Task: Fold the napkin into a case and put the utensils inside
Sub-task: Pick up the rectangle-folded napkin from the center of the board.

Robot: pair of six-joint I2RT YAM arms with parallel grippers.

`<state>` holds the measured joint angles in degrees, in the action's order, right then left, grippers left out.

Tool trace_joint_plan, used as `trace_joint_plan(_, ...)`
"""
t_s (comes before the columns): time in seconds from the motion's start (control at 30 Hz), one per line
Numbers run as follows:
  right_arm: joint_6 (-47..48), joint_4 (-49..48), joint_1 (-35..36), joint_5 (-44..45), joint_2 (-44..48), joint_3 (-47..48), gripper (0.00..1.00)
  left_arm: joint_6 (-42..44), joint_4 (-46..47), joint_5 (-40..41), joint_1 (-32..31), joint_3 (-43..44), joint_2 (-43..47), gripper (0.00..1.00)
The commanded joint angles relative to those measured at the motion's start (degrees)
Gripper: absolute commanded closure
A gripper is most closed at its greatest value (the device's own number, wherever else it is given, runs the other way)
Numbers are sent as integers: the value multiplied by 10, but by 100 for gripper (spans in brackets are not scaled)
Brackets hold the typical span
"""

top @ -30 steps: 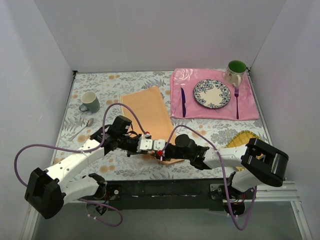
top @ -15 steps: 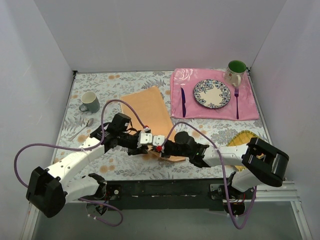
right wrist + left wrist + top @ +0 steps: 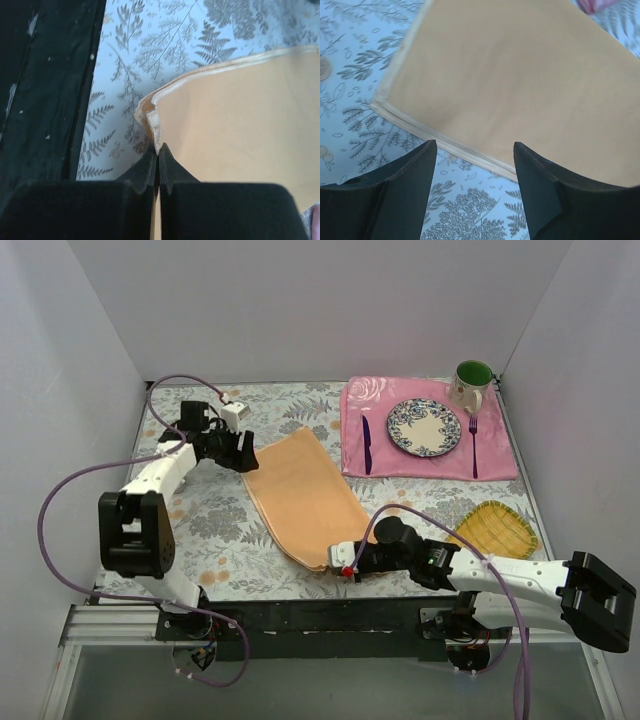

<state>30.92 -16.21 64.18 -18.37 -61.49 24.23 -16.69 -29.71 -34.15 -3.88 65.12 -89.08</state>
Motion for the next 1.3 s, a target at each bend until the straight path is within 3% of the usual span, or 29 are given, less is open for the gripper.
trace_joint_plan(0.0,26,69,2,-11,35,-7,99,-169,17,81,15,84,-91,40)
trace_joint_plan(0.17,10,87,2,-3,34,9,99,-215,6,133,14,127,-164,54)
trace_joint_plan(0.33,5,84,2,0,38,12,99,-227,20,201,14,130,-207,55)
trace_joint_plan(0.53,4,79,2,3,44,11,99,-226,34,226,12,129,-217,53)
trace_joint_plan(0.6,4,79,2,4,43,13,99,-209,48,194,12,110,-200,53)
trace_joint_plan(0.7,6,90,1,17,49,18,99,-104,63,120,12,84,-147,48)
trace_joint_plan(0.77,7,106,1,20,59,20,99,34,42,66,27,82,-124,43)
trace_joint_plan(0.8,8,130,-1,23,72,22,99,88,-27,-13,35,91,-119,38)
trace_joint_plan(0.83,9,147,-2,25,81,22,99,144,-71,-46,38,122,-122,37)
trace_joint_plan(0.87,9,160,-4,31,92,22,99,275,-115,-69,73,134,-125,36)
trace_joint_plan(0.9,10,179,-8,38,116,22,99,329,-185,-99,82,142,-129,30)
trace_joint_plan(0.97,21,227,-10,40,147,19,99,509,-234,-120,105,132,-120,28)
trace_joint_plan(1.03,34,269,-10,43,192,12,99,600,-250,-107,112,101,-96,29)
trace_joint_plan(1.07,42,282,-11,62,217,9,99,685,-255,-102,111,69,-88,30)
trace_joint_plan(1.27,99,367,-13,96,300,-8,99,861,-266,-104,101,19,-78,38)
